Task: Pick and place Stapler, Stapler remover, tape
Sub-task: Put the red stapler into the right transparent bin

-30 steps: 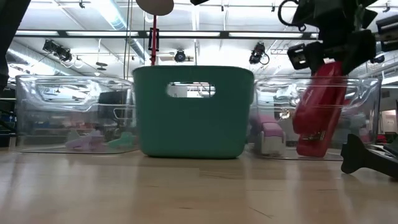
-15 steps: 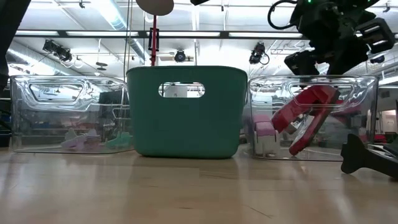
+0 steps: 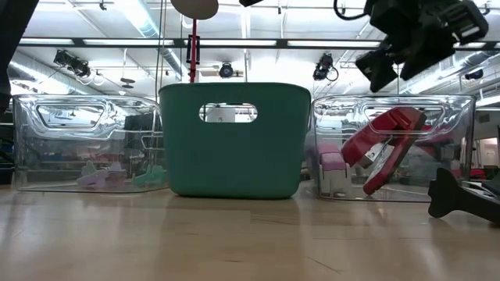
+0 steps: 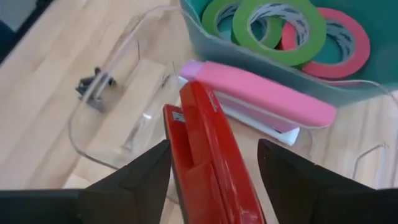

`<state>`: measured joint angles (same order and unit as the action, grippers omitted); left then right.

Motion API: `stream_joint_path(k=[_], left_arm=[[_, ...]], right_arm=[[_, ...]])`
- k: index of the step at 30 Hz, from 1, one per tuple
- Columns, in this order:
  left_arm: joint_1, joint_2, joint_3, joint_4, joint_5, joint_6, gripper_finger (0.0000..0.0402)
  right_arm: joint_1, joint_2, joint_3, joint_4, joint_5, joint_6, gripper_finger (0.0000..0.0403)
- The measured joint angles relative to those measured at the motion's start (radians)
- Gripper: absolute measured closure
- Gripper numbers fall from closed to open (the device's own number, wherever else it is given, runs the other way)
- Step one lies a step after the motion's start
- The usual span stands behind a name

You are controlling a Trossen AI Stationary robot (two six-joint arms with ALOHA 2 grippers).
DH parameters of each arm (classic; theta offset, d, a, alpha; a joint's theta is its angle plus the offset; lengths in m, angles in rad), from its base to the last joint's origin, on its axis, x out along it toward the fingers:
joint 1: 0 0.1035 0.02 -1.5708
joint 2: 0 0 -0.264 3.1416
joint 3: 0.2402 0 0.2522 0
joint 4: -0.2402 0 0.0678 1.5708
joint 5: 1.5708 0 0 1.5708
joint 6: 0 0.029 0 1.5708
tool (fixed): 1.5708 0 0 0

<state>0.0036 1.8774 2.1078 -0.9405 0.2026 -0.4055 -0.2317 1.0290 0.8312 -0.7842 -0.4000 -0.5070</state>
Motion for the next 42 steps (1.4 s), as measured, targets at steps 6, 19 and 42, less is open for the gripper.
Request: stream_joint_path(k=[6,19,42], left_arm=[[0.000,0.000,0.000,0.001,0.000,0.000,0.0133],[0.000,0.000,0.000,0.002,0.000,0.000,0.0133],[0.000,0.000,0.000,0.003,-0.007,0.001,0.0133]], right_arm=[[0.000,-0.001,0.072,-0.123,0.001,0.081,0.0185],[0.000,0.000,0.080,-0.335,0.035,0.122,0.0293],[0.000,0.030,-0.052,-0.284,0.084,0.098,0.0402]])
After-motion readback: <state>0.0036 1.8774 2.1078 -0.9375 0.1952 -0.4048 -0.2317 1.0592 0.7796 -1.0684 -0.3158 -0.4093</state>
